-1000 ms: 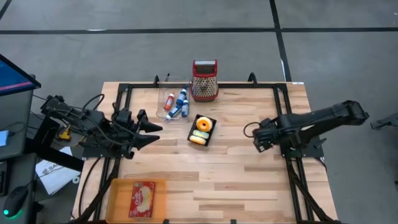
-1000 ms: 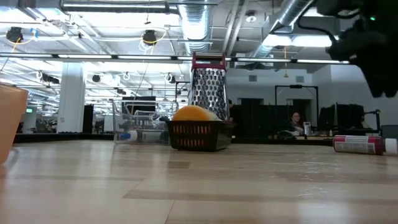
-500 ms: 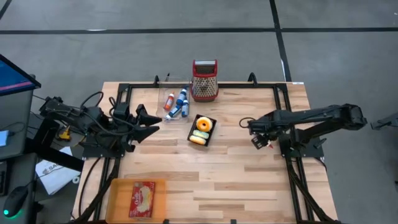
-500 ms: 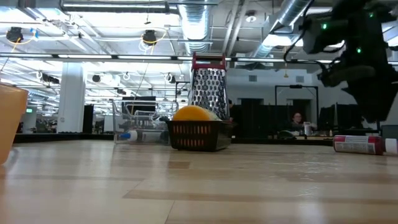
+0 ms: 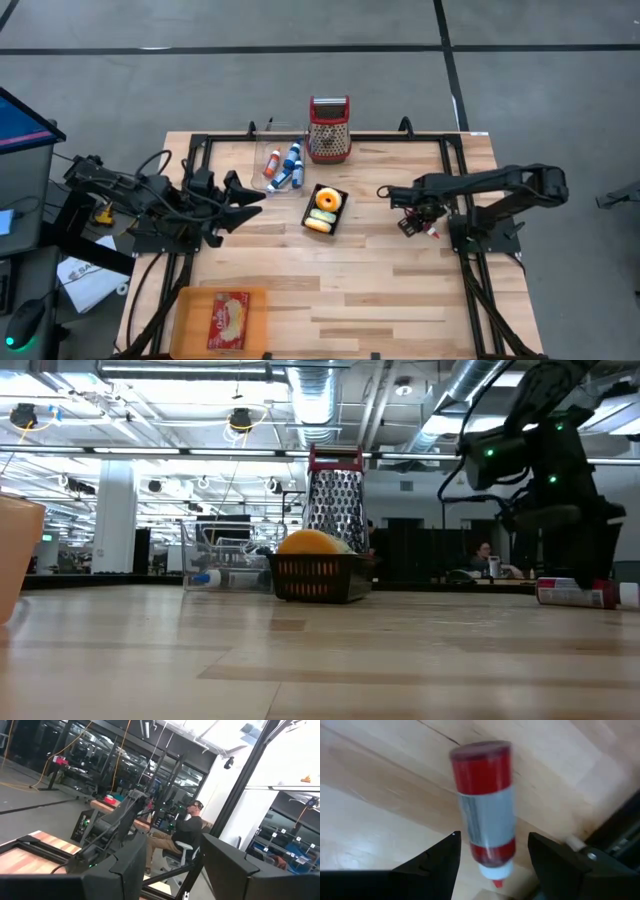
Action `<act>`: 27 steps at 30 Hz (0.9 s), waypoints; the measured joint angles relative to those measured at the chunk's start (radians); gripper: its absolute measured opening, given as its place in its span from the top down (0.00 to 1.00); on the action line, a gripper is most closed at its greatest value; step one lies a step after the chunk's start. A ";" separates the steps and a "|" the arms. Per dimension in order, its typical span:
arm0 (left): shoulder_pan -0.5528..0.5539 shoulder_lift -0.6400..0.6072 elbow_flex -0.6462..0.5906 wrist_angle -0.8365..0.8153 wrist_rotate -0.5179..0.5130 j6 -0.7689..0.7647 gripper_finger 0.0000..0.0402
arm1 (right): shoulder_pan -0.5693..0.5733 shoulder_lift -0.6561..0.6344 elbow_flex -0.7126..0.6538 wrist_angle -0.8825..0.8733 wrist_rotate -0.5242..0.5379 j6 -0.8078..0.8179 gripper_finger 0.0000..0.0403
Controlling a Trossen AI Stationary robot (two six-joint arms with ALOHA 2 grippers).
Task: Pick & Place Food Item
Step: Put the red food coloring bottle into the transparent bin
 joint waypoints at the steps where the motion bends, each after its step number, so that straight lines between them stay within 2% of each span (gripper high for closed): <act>1: 0.000 0.001 0.000 0.000 0.000 -0.001 0.55 | 0.000 0.013 0.000 0.012 -0.009 -0.003 0.45; 9: 0.000 0.001 0.000 0.010 0.012 -0.010 0.55 | 0.028 0.080 -0.069 0.144 -0.074 0.025 0.45; 14: 0.000 0.001 0.000 0.011 0.029 -0.022 0.55 | 0.059 0.052 -0.098 0.184 -0.083 0.083 0.46; 18: 0.000 0.001 0.000 0.011 0.030 -0.022 0.55 | 0.077 -0.003 -0.106 0.244 -0.091 0.159 0.53; 23: -0.002 0.000 0.000 0.011 0.032 -0.026 0.55 | 0.100 -0.088 -0.102 0.457 -0.106 0.255 0.63; 27: -0.010 0.000 0.000 0.011 0.035 -0.025 0.55 | 0.138 -0.149 -0.101 0.713 -0.068 0.369 0.65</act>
